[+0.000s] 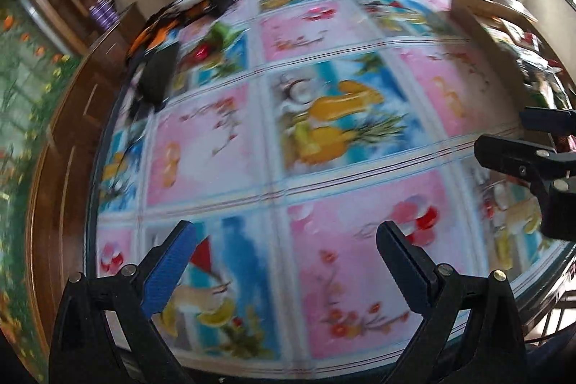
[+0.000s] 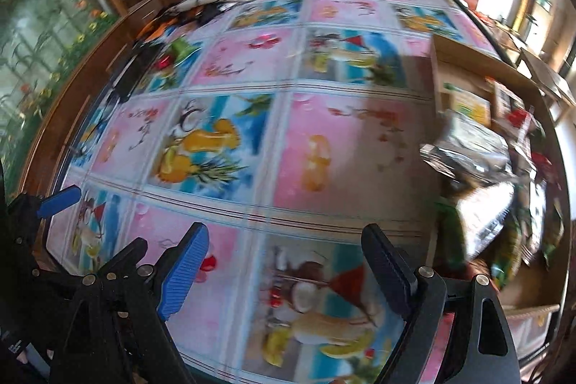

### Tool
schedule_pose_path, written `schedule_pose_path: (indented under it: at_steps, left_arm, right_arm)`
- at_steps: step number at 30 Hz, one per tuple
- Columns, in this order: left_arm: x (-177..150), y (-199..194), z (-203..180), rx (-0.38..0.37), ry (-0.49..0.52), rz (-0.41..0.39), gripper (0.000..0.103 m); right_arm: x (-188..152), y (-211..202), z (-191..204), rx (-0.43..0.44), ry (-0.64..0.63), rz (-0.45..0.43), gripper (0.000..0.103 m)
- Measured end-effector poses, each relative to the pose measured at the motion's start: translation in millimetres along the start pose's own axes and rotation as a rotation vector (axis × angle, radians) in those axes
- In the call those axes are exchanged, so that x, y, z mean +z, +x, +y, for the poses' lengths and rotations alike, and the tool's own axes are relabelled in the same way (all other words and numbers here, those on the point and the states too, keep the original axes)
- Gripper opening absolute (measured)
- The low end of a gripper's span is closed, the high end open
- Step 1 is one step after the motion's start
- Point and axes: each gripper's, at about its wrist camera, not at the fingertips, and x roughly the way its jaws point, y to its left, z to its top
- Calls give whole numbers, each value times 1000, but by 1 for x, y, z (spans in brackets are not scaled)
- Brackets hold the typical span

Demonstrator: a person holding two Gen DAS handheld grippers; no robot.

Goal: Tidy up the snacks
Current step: 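Withdraw both open grippers from the box and move them back over the table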

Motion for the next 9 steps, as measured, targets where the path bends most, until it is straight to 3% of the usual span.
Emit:
schedule_pose_path:
  at_steps: [9]
  left_arm:
    - [-11,4,36,15,-132,45,100]
  right_arm:
    - [11,19,26,30,-61,25,90]
